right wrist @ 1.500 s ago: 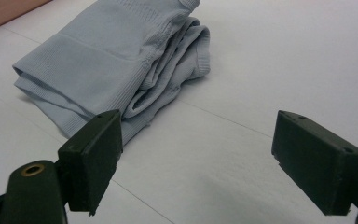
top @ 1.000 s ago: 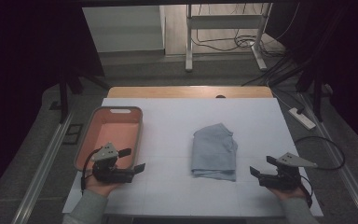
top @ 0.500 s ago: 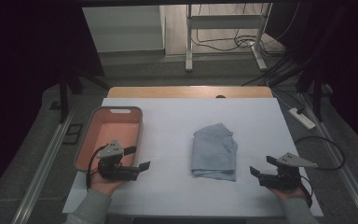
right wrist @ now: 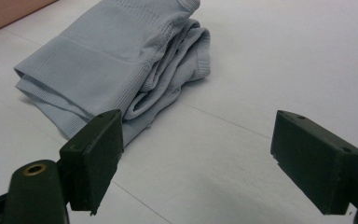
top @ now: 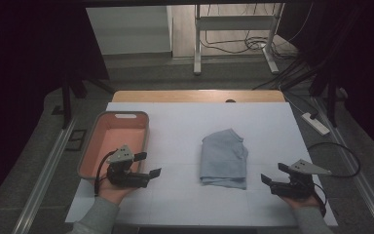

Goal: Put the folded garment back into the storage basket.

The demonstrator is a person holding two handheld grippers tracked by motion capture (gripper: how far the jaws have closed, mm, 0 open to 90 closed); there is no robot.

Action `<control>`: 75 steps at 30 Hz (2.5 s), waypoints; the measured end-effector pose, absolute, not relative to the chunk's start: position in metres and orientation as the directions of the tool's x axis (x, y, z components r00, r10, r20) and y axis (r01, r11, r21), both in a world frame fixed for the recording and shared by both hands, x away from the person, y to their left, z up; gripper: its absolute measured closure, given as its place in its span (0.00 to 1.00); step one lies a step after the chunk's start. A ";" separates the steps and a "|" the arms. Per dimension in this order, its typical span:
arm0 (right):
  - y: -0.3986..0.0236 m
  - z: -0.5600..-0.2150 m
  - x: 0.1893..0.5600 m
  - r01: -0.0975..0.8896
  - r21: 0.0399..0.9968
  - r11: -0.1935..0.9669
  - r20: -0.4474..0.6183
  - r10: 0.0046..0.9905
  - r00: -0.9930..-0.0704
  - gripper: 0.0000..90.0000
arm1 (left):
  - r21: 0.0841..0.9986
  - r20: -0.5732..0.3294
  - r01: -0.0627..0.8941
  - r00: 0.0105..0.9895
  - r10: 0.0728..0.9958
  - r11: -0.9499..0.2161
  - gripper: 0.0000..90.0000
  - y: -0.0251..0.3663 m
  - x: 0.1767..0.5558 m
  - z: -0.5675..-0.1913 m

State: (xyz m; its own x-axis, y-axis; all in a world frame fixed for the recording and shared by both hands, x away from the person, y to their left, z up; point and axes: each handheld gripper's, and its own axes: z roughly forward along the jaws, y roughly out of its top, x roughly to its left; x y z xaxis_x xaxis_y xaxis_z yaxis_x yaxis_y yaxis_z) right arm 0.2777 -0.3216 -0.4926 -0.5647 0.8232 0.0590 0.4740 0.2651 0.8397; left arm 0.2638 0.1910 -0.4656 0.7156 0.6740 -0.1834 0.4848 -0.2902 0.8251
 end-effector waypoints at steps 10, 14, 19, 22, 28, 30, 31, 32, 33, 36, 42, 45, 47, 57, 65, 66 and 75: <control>-0.321 -0.494 0.278 0.476 0.836 0.273 0.057 0.820 -0.570 0.19 | 0.816 -0.185 0.488 0.729 0.659 -0.311 0.18 0.180 0.267 -0.468; -0.320 -0.494 0.278 0.477 0.835 0.274 0.058 0.819 -0.571 0.19 | 0.814 -0.181 0.485 0.735 0.654 -0.320 0.18 0.176 0.267 -0.468; -0.320 -0.494 0.278 0.478 0.834 0.275 0.057 0.818 -0.572 0.20 | 0.809 -0.183 0.489 0.739 0.648 -0.328 0.18 0.171 0.269 -0.469; -0.320 -0.494 0.278 0.477 0.834 0.276 0.057 0.818 -0.572 0.20 | 0.806 -0.186 0.491 0.741 0.646 -0.331 0.18 0.168 0.270 -0.470; -0.320 -0.494 0.279 0.477 0.834 0.277 0.057 0.817 -0.574 0.20 | 0.800 -0.188 0.492 0.750 0.635 -0.344 0.18 0.161 0.271 -0.471; -0.319 -0.494 0.279 0.478 0.833 0.278 0.057 0.817 -0.574 0.20 | 0.798 -0.187 0.492 0.752 0.632 -0.349 0.18 0.159 0.272 -0.472; -0.319 -0.494 0.279 0.478 0.833 0.279 0.056 0.816 -0.575 0.20 | 0.797 -0.188 0.492 0.753 0.631 -0.350 0.18 0.158 0.273 -0.472; -0.319 -0.494 0.279 0.478 0.833 0.279 0.056 0.817 -0.575 0.20 | 0.796 -0.188 0.492 0.754 0.629 -0.352 0.18 0.157 0.273 -0.472; -0.319 -0.494 0.279 0.478 0.833 0.279 0.055 0.817 -0.574 0.20 | 0.796 -0.187 0.492 0.755 0.628 -0.354 0.18 0.156 0.273 -0.472; -0.319 -0.494 0.279 0.478 0.833 0.279 0.055 0.817 -0.573 0.20 | 0.792 -0.189 0.494 0.757 0.626 -0.358 0.18 0.153 0.274 -0.473; -0.319 -0.494 0.279 0.478 0.833 0.280 0.056 0.816 -0.575 0.20 | 0.786 -0.190 0.496 0.762 0.619 -0.369 0.17 0.146 0.277 -0.474; -0.319 -0.494 0.279 0.477 0.833 0.280 0.056 0.816 -0.576 0.20 | 0.783 -0.191 0.498 0.763 0.618 -0.373 0.17 0.143 0.278 -0.475; -0.319 -0.494 0.279 0.477 0.833 0.280 0.056 0.816 -0.576 0.20 | 0.781 -0.192 0.499 0.764 0.616 -0.375 0.17 0.141 0.279 -0.475; -0.318 -0.495 0.279 0.477 0.833 0.281 0.056 0.815 -0.577 0.20 | 0.781 -0.199 0.497 0.772 0.604 -0.378 0.18 0.130 0.284 -0.475; -0.318 -0.495 0.279 0.480 0.830 0.283 0.056 0.815 -0.577 0.20 | 0.779 -0.210 0.503 0.773 0.598 -0.376 0.18 0.123 0.288 -0.476; -0.317 -0.495 0.279 0.480 0.830 0.284 0.055 0.815 -0.577 0.20 | 0.779 -0.210 0.502 0.773 0.598 -0.376 0.18 0.122 0.289 -0.477; -0.317 -0.496 0.280 0.481 0.829 0.286 0.054 0.814 -0.578 0.20 | 0.774 -0.213 0.507 0.773 0.598 -0.380 0.18 0.117 0.293 -0.478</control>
